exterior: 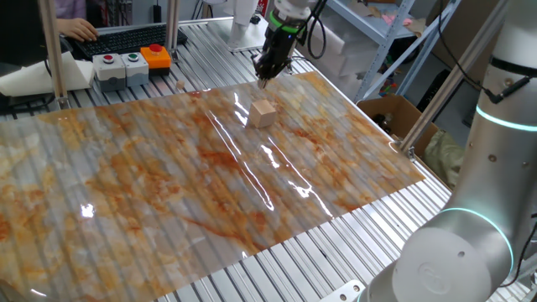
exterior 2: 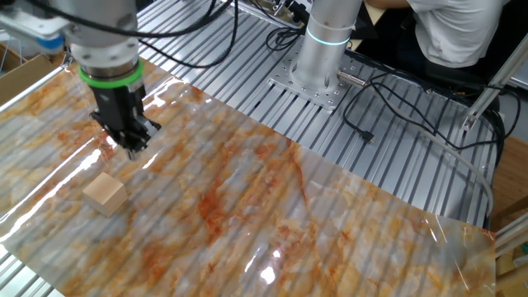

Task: Use the gripper to push the small block from left to right

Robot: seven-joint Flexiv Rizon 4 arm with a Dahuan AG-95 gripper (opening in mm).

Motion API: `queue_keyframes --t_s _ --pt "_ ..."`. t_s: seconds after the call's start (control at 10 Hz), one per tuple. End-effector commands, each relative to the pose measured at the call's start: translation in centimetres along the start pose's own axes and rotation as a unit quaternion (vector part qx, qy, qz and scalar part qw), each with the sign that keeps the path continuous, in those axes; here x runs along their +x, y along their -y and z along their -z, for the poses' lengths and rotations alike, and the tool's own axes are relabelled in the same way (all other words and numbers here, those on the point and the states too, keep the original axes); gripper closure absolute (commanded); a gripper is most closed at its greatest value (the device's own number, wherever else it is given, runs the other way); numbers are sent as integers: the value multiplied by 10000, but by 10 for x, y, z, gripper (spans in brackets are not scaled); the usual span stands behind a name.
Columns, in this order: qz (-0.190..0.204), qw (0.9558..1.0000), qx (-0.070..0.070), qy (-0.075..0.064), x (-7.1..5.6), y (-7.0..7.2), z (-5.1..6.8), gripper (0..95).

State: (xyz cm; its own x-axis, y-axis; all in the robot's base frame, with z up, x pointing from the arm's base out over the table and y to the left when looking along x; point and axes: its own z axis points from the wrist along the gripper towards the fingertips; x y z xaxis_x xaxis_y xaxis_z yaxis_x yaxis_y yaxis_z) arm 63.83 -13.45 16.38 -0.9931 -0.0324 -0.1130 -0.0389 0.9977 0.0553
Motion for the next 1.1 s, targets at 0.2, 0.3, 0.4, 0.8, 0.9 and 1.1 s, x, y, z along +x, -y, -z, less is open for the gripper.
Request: queue_keyframes --t_s 0.2,0.3,0.4,0.8,0.9,1.1 --pt "119 9999 43 -72 6 6 0 950" --pt "165 9997 156 -85 7 7 0 950" --pt "171 9997 175 -85 9 8 -3 950" --pt "243 9996 125 -69 11 11 -4 950" --pt "273 9995 125 -69 11 11 -4 950" --pt "316 9994 131 -64 11 11 -5 950"
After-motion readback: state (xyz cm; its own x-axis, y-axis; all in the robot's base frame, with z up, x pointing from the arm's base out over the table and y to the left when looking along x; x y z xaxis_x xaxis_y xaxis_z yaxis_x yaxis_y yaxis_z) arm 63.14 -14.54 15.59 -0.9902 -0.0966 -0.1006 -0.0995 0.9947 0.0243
